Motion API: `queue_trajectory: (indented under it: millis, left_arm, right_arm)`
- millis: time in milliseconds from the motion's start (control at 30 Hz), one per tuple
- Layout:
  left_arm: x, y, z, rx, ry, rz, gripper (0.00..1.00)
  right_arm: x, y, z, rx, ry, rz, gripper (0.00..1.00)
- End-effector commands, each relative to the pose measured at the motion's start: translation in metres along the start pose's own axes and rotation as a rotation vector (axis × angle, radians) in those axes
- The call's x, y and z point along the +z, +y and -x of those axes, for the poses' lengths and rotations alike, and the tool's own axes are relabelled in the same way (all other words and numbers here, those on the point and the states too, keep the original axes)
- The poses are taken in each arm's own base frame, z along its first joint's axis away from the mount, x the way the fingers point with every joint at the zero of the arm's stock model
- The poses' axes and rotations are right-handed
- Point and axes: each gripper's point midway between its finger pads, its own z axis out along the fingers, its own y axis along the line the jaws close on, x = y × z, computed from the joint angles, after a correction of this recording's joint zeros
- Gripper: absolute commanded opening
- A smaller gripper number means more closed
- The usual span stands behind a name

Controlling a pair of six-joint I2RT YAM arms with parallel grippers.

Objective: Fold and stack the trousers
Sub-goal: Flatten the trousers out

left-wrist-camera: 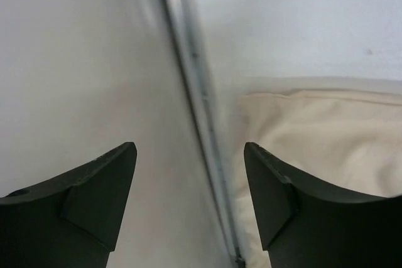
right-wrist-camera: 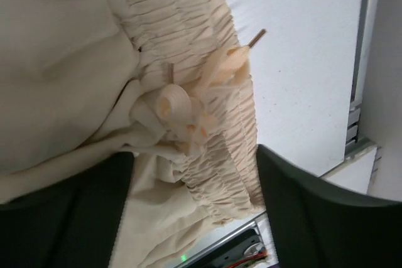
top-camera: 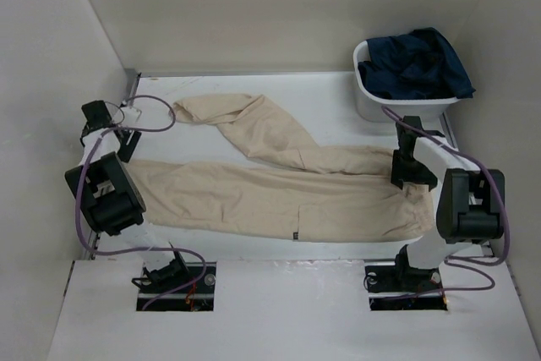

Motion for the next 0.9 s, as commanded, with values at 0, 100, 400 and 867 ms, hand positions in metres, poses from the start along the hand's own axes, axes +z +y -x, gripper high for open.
queue_trajectory:
  millis: [0, 100, 400, 867]
  left_arm:
    - [-0.067, 0.068, 0.088, 0.022, -0.287, 0.205, 0.7]
    - [-0.078, 0.034, 0.147, 0.167, -0.401, 0.112, 0.72]
    - [-0.034, -0.14, 0.264, 0.545, -0.52, -0.219, 0.68]
    - [0.005, -0.183, 0.245, 0.74, -0.357, -0.415, 0.51]
  right_arm:
    - [-0.022, -0.013, 0.014, 0.047, -0.101, -0.01, 0.87]
    - [-0.033, -0.011, 0.015, 0.09, -0.128, 0.051, 0.94]
    - [-0.062, -0.011, 0.05, 0.175, -0.278, 0.137, 0.94]
    - [-0.04, 0.011, 0.006, 0.182, -0.223, 0.165, 0.94]
